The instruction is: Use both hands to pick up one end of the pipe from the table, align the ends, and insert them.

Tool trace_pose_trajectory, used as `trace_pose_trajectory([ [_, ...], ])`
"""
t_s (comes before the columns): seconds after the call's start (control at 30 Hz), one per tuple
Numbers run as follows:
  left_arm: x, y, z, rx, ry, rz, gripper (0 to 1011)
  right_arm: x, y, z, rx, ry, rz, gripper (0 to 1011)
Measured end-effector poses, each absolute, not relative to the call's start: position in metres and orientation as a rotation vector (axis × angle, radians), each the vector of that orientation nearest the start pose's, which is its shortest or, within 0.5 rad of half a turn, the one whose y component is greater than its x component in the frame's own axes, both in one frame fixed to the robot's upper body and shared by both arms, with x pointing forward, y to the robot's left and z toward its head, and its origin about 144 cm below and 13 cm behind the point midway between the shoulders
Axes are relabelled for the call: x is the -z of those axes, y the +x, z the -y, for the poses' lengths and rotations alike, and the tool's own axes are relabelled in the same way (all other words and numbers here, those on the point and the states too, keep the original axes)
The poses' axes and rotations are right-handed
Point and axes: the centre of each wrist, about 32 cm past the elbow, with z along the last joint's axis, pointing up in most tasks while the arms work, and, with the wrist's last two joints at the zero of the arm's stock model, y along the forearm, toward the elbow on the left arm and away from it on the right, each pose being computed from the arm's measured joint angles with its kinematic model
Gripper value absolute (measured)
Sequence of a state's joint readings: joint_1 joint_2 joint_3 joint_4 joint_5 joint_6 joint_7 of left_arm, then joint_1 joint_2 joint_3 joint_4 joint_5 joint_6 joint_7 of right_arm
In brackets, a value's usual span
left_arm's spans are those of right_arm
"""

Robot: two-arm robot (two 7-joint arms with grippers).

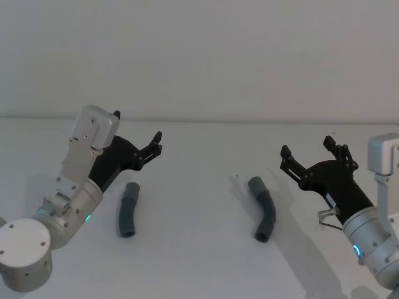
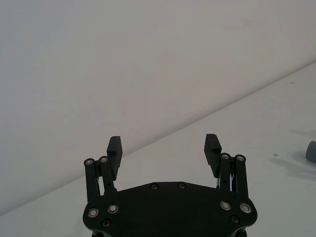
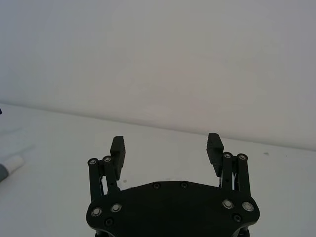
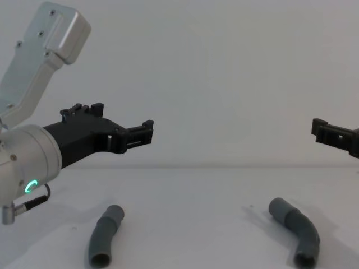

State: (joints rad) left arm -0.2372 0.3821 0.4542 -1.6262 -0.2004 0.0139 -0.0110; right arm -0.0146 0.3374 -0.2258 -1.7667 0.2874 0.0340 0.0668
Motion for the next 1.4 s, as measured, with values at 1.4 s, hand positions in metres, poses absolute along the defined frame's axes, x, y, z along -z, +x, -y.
trace_pose_trajectory([
  [1.4, -1.2044, 0.4920, -0.1984, -1.124, 0.061, 0.268, 1001, -1.1887, 0.4433, 0.2371, 1.230, 0.026, 0.075, 1002],
])
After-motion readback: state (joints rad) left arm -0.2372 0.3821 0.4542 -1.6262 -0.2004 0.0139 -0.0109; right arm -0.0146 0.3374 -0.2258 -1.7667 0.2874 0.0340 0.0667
